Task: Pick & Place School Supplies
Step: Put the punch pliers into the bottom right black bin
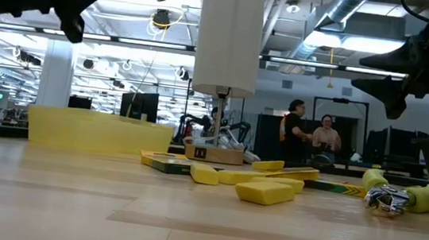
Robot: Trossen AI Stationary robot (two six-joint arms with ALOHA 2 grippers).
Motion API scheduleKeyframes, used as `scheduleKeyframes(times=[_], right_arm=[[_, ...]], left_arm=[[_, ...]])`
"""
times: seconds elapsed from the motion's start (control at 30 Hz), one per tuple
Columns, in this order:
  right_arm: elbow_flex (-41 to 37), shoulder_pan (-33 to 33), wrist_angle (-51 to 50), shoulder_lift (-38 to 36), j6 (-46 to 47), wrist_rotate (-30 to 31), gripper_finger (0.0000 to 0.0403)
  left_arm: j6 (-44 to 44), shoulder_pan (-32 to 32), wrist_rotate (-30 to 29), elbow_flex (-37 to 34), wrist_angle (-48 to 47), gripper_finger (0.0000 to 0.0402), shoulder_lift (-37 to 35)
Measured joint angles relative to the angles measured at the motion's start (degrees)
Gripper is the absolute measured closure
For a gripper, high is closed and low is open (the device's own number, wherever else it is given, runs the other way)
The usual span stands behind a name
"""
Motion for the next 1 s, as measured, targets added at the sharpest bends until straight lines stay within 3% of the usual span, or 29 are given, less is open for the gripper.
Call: scheduleKeyframes(times=[0.17, 0.33, 0.6, 0.8, 1.0], right_arm=[[0.0, 0.0, 0.0, 0.0, 0.0, 0.0, 0.0182], [0.0, 0.0, 0.0, 0.0, 0.0, 0.0, 0.0182], [0.0, 0.0, 0.0, 0.0, 0.0, 0.0, 0.0182], [0.0, 0.0, 0.0, 0.0, 0.0, 0.0, 0.0182], [0.0, -0.1, 0.6, 0.0, 0.0, 0.1, 0.0182]], left_arm=[[-0.2, 0.0, -9.3, 0.0, 2.9, 0.0284, 0.0], [-7.4, 0.0, -16.6, 0.0, 3.1, 0.0284, 0.0], [-17.6, 0.0, -18.2, 0.0, 3.7, 0.0284, 0.0], [-18.4, 0.0, -18.3, 0.0, 4.0, 0.0284, 0.0], [-25.3, 0.0, -23.4, 0.0, 4.2, 0.0284, 0.0]])
